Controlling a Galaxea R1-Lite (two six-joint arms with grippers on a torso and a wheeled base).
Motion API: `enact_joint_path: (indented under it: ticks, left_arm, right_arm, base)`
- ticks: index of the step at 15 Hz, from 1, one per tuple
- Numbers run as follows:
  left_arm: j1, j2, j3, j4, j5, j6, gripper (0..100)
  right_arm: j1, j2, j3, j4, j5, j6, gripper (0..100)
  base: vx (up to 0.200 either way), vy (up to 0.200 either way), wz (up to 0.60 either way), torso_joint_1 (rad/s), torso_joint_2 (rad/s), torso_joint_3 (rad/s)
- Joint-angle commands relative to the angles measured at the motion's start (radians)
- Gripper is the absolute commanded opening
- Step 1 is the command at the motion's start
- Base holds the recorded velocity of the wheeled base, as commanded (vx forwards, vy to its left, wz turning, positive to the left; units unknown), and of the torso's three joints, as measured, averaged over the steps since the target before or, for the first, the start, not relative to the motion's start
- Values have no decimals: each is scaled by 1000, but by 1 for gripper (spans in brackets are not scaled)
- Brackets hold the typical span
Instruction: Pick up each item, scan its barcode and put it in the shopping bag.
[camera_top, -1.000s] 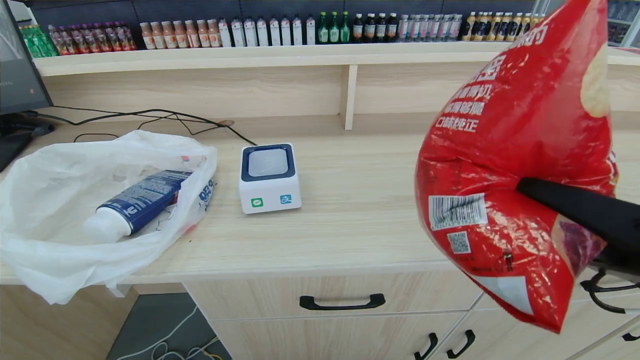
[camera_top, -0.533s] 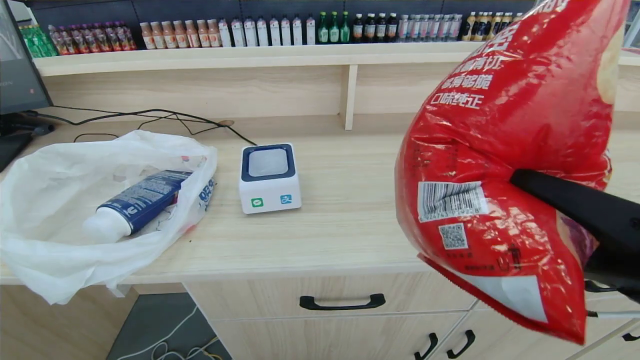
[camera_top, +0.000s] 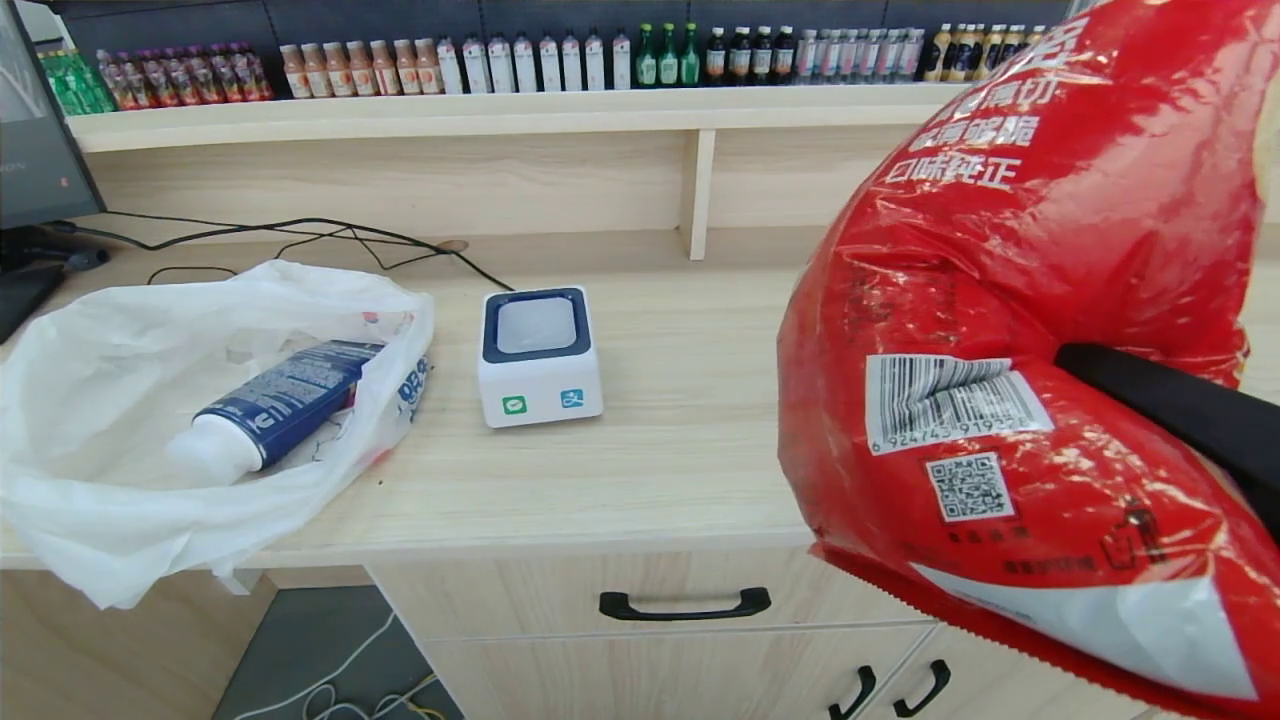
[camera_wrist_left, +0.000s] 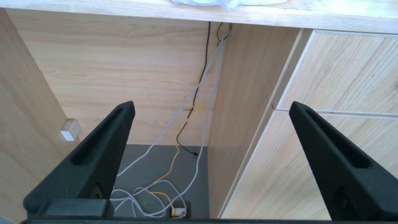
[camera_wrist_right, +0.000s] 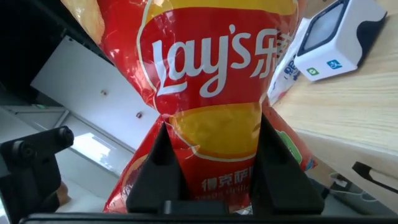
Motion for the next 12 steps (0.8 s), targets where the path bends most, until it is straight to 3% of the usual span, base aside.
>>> enact_joint_path:
  ticks: [1,12]
  left_arm:
    - [0,0,0,0,0,0,100]
    - [0,0,0,0,0,0,100]
  right_arm:
    - [1,14,0,-3,1,4,0]
    - [9,20,7,-5,-1,8,0]
  base:
    - [0,0,0,0,0,0]
    - [0,0,0,0,0,0]
